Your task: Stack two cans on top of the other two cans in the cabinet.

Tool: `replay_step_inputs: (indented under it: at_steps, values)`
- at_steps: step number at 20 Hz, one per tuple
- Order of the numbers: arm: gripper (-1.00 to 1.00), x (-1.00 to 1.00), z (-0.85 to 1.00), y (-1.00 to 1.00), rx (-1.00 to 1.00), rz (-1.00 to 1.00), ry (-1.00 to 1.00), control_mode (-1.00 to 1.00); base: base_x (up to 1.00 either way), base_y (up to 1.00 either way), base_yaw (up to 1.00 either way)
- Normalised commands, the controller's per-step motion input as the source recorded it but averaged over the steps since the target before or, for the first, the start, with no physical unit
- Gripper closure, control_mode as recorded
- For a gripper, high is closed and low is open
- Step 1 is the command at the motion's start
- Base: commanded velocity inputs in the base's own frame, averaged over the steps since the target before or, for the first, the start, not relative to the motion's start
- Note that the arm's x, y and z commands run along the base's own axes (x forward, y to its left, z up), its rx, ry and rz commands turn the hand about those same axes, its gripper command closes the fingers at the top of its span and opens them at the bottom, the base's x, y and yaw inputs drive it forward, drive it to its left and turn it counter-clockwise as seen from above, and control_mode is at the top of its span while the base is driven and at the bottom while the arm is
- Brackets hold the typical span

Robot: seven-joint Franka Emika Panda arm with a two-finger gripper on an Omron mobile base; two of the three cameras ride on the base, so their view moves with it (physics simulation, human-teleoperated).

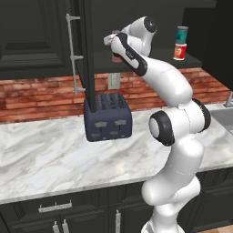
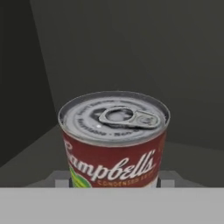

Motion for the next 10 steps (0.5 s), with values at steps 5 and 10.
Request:
replay_step_inputs:
  at_steps: [5,10]
  values:
    - [-1.00,0.01,-0.02,0.00,0.00,0.00,0.00,-1.00,0.00,0.00,0.00]
    - [-1.00,-0.22,0.00,0.00,0.00,0.00,0.00,-1.00,0.00,0.00,0.00]
